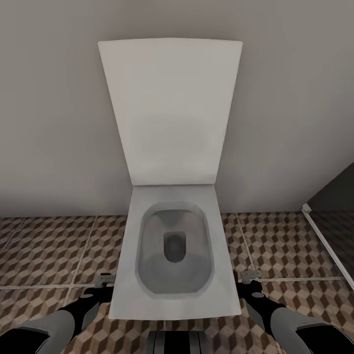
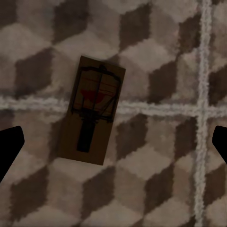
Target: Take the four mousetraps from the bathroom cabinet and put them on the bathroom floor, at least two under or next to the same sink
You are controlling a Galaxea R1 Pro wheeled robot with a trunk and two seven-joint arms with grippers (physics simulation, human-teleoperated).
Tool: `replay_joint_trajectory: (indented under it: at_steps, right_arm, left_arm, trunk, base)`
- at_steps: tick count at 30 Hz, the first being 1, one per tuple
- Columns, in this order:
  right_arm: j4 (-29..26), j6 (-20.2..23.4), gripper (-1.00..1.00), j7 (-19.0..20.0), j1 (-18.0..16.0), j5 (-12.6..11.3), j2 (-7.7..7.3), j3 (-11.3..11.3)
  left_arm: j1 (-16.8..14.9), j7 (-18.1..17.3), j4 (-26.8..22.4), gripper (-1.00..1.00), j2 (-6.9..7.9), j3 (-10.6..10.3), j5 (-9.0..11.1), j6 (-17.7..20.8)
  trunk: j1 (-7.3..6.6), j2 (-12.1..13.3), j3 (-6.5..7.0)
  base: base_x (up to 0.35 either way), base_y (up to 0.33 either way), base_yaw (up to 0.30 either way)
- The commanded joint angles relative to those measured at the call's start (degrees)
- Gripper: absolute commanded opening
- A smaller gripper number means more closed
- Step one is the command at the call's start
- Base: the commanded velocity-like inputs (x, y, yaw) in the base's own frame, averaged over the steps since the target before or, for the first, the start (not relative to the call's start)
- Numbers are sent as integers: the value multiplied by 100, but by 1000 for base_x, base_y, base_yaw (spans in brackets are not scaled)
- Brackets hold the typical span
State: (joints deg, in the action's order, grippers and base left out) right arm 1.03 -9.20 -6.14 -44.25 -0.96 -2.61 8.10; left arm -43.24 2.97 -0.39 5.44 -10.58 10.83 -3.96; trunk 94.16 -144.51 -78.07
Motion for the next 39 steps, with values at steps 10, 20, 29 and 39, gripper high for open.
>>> replay_joint_trajectory:
  at_steps: [10,20,29,39]
  right_arm:
    - [13,-25,100,-19,-4,-13,0,43]
    - [25,-28,100,-19,-4,-10,3,43]
    - [34,-29,100,-19,-4,-10,4,43]
    - [37,-29,100,-19,-4,-10,0,43]
  left_arm:
    - [52,11,4,-100,1,-50,50,-148]
    - [236,11,3,-100,-4,-53,43,-184]
    - [260,11,3,-100,-8,-50,49,-323]
    - [306,11,3,-100,-8,-54,40,-433]
  trunk:
    - [-1,-1,-3]
    - [-1,-1,-3]
    - [-1,-1,-3]
    - [-1,-1,-3]
  base:
    - [0,0,0]
    - [0,0,0]
    - [0,0,0]
    - [0,0,0]
